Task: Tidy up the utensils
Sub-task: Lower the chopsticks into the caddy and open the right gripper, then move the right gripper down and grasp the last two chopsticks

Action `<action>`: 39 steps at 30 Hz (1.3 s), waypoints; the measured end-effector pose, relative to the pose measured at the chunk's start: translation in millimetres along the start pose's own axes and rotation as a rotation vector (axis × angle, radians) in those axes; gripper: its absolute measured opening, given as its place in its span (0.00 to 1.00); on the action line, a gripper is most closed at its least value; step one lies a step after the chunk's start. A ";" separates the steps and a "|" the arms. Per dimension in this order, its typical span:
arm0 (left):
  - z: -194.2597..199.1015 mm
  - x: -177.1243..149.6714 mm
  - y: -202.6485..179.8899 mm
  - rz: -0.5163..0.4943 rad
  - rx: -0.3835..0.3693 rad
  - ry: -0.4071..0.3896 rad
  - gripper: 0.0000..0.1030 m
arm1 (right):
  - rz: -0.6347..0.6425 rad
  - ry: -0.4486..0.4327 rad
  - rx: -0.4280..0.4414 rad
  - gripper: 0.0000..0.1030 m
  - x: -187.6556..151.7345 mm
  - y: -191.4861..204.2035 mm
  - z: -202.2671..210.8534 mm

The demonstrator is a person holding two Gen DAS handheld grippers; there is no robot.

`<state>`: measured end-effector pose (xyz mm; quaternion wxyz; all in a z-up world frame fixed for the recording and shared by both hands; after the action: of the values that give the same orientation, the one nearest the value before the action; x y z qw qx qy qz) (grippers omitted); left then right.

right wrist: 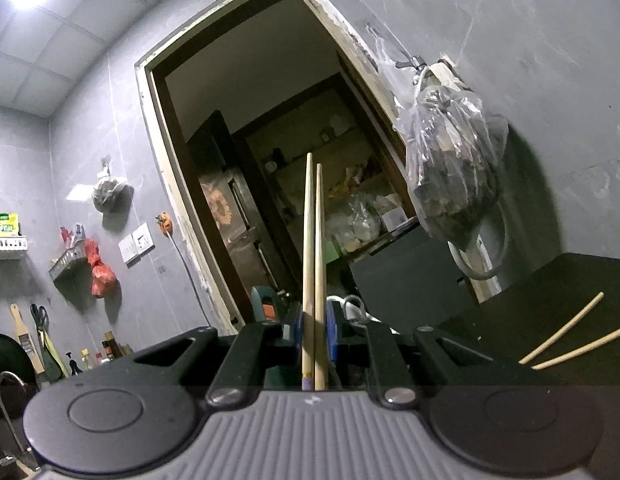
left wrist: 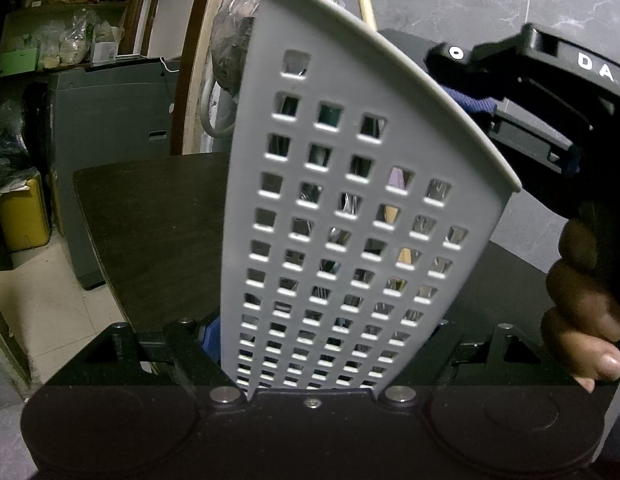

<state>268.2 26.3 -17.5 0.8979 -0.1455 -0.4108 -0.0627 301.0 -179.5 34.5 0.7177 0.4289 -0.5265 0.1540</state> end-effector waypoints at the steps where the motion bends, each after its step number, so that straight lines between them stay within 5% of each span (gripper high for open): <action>1: 0.0 -0.1 -0.1 -0.001 0.001 0.001 0.79 | -0.001 0.006 0.002 0.14 -0.4 -0.6 0.8; 8: 1.2 -0.6 1.6 -0.002 0.003 0.001 0.79 | 0.000 0.044 0.001 0.27 -1.0 -2.1 8.1; 11: 1.8 -1.2 2.7 -0.002 0.002 0.001 0.79 | 0.000 0.046 0.003 0.45 0.5 -2.4 14.8; 13: 2.5 -1.8 3.7 -0.003 0.002 0.002 0.79 | 0.004 0.041 0.005 0.66 2.4 -2.1 21.8; 19: 1.8 -1.3 1.5 0.000 0.005 0.002 0.79 | 0.030 -0.004 -0.086 0.98 12.5 -6.1 50.2; 25: 1.0 -0.5 -2.1 0.009 0.014 0.002 0.79 | -0.032 0.065 -0.404 1.00 25.0 -34.0 51.4; 29: 1.3 -0.5 -2.2 0.010 0.015 0.003 0.79 | -0.199 0.226 -0.601 1.00 30.6 -74.9 27.5; 33: 1.4 0.3 -3.6 0.018 0.017 0.004 0.79 | -0.324 0.364 -0.606 1.00 29.9 -111.0 -1.8; 39: 1.1 3.3 -8.0 0.035 0.036 0.007 0.79 | -0.332 0.430 -0.628 1.00 33.9 -131.8 -46.0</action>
<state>267.7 19.1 -12.7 0.9027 -0.1363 -0.4062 -0.0398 431.8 -228.6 1.2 0.9223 0.2262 -0.3099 -0.0459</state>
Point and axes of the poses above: each gripper's, at about its wrist camera, not at the fingertips, and z roughly against the way its jaws point, y to its left, x to its top, the point moved 1 cm from there along -z, roughly the way its jaws point, and after that the axes turned 10 degrees about y, right-handed, at the moved point
